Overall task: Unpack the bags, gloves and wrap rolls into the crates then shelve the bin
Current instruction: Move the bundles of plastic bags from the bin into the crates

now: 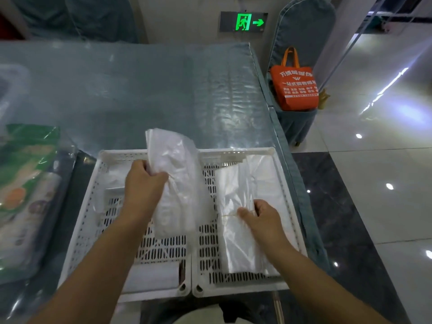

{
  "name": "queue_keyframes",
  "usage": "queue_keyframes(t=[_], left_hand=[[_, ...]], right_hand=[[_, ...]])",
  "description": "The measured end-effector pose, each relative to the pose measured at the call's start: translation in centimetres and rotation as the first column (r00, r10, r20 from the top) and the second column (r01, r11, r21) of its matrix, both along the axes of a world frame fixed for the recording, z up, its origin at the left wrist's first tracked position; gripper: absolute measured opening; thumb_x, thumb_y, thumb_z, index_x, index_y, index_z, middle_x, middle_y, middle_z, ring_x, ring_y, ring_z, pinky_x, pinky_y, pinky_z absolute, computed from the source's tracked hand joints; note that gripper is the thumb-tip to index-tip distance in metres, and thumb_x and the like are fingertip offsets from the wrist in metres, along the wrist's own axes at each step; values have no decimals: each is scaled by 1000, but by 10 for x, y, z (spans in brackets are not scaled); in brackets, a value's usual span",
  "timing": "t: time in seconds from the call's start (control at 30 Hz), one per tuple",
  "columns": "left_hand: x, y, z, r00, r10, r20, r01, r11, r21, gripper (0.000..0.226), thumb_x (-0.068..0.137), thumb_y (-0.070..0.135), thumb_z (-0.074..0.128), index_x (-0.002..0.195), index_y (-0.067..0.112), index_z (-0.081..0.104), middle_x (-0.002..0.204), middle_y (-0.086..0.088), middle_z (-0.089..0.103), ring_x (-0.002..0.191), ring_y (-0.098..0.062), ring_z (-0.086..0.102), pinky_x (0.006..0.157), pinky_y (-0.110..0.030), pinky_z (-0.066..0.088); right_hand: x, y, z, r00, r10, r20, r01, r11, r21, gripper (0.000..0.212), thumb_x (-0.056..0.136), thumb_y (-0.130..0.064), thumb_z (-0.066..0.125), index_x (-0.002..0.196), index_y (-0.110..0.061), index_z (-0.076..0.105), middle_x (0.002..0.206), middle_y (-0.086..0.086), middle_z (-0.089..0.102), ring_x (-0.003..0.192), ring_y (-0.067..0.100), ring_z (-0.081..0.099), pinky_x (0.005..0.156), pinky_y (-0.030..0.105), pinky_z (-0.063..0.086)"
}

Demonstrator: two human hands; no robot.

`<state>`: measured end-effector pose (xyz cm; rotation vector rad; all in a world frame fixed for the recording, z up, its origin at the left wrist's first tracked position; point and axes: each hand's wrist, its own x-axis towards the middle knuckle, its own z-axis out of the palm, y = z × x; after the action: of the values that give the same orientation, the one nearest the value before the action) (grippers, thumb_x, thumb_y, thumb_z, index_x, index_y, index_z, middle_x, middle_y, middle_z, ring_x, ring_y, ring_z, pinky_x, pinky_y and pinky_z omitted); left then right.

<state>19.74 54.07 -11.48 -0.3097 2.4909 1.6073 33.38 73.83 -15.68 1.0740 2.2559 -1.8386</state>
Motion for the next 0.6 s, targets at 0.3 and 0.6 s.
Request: queue_keyframes(t=[0.3,0.6], left_hand=[[4,-30,0,984,99,145,-119,983,138,30,76,9,65,103,12,53,97,-8,63,83,-29,66,75,-48,57],[8,-10,-11,967,-38,251,-54,935,350,33,66,2,70,96,11,57,94,-10,68,74,-28,69,54,-35,56]], right_hand=[[-1,-49,-39,971,194,142,-220,956,196,22,89,-23,55,109,-14,51,103,6,62,93,19,60,81,37,52],[-17,-46,5,955,181,-237,-97,939,329,32,92,-18,50,122,-27,49,121,-8,51,110,5,50,96,29,45]])
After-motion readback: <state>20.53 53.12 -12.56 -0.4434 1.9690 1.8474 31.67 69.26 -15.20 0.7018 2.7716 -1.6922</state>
